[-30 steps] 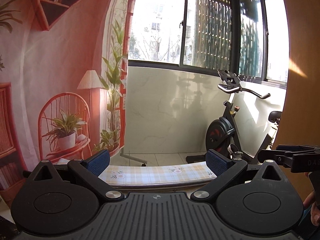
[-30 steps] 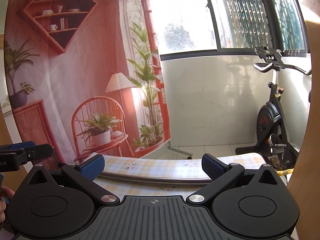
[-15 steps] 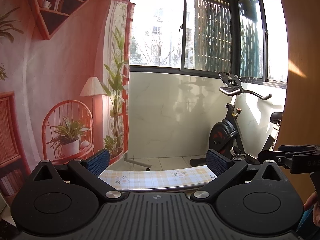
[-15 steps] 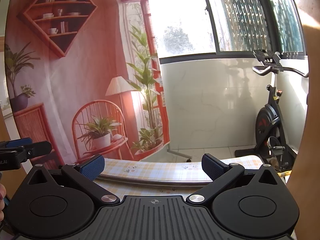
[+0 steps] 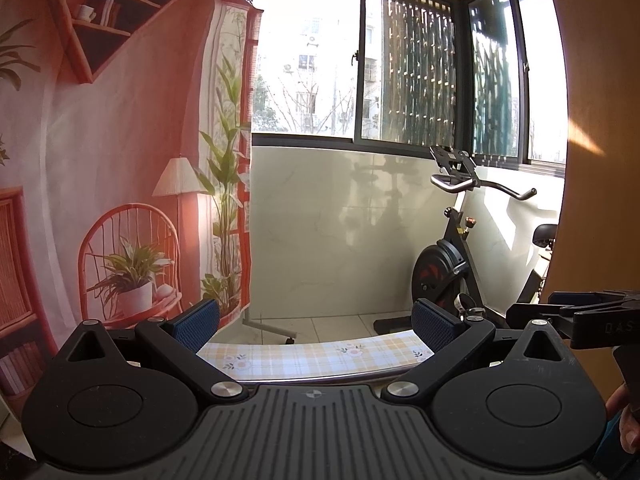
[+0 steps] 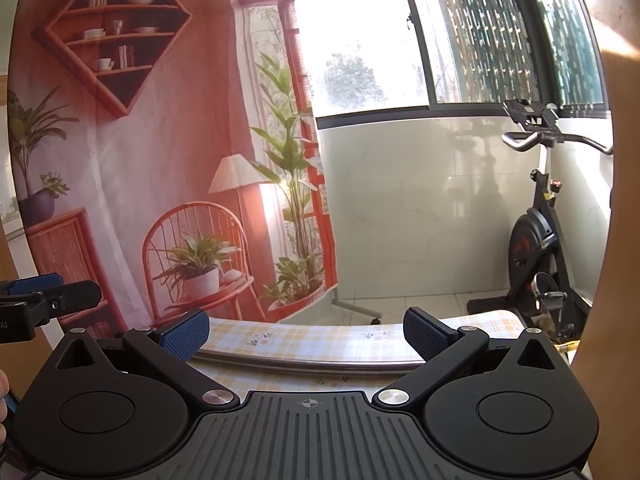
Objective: Organize fruits
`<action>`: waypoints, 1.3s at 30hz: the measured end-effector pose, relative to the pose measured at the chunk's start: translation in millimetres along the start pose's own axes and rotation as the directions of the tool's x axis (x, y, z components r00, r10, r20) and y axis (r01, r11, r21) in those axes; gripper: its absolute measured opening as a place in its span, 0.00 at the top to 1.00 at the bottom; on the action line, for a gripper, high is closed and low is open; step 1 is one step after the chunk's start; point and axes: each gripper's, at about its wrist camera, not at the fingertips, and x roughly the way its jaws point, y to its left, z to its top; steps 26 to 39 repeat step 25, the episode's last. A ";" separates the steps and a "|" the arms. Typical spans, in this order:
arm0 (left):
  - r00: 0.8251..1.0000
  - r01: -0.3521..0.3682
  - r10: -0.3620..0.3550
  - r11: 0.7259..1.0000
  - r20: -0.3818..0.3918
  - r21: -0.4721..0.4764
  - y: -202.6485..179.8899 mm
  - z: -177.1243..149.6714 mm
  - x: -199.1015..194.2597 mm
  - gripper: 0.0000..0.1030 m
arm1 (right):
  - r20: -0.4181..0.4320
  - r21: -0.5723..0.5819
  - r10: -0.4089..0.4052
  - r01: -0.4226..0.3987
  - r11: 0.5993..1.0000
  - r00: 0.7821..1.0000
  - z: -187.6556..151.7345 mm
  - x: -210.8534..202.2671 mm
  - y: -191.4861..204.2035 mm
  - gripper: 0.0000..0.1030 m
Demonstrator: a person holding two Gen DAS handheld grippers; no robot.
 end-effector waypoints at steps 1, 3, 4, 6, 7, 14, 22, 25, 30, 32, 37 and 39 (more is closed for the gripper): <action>1.000 0.001 -0.001 1.000 0.000 -0.001 1.0 0.4 0.2 0.00 | 0.000 0.000 0.001 -0.001 1.000 1.000 -0.2 -0.3 0.1 0.00; 1.000 0.000 0.000 1.000 0.000 -0.001 1.6 0.4 0.1 0.00 | -0.001 -0.001 0.003 -0.003 1.000 1.000 0.5 -0.4 2.2 0.00; 1.000 0.000 0.000 1.000 0.000 0.000 1.3 0.6 0.1 0.00 | -0.001 -0.001 0.004 -0.004 1.000 1.000 0.4 -0.6 2.6 0.00; 1.000 -0.001 0.001 1.000 -0.001 0.000 1.7 0.3 0.1 0.00 | -0.001 -0.003 0.006 -0.006 1.000 1.000 0.4 -1.3 3.8 0.00; 1.000 -0.001 0.001 1.000 -0.001 0.001 1.0 0.8 0.3 0.00 | 0.000 -0.004 0.008 -0.008 1.000 1.000 0.8 -1.5 4.1 0.00; 1.000 0.006 -0.006 1.000 0.000 0.012 0.0 1.8 1.0 0.00 | 0.003 -0.009 0.007 -0.007 1.000 1.000 1.3 -2.3 6.6 0.00; 1.000 0.010 -0.010 1.000 0.009 0.024 -1.7 1.5 0.1 0.00 | 0.001 -0.007 0.007 -0.007 1.000 1.000 1.0 -3.2 5.1 0.00; 1.000 0.010 -0.011 1.000 0.010 0.018 -0.4 2.0 -0.1 0.00 | 0.001 -0.007 0.007 -0.007 1.000 1.000 1.0 -3.1 5.1 0.00; 1.000 0.010 -0.011 1.000 0.010 0.018 -0.4 2.0 -0.1 0.00 | 0.001 -0.007 0.007 -0.007 1.000 1.000 1.0 -3.1 5.1 0.00; 1.000 0.010 -0.011 1.000 0.010 0.018 -0.4 2.0 -0.1 0.00 | 0.001 -0.007 0.007 -0.007 1.000 1.000 1.0 -3.1 5.1 0.00; 1.000 0.010 -0.011 1.000 0.010 0.018 -0.4 2.0 -0.1 0.00 | 0.001 -0.007 0.007 -0.007 1.000 1.000 1.0 -3.1 5.1 0.00; 1.000 0.010 -0.011 1.000 0.010 0.018 -0.4 2.0 -0.1 0.00 | 0.001 -0.007 0.007 -0.007 1.000 1.000 1.0 -3.1 5.1 0.00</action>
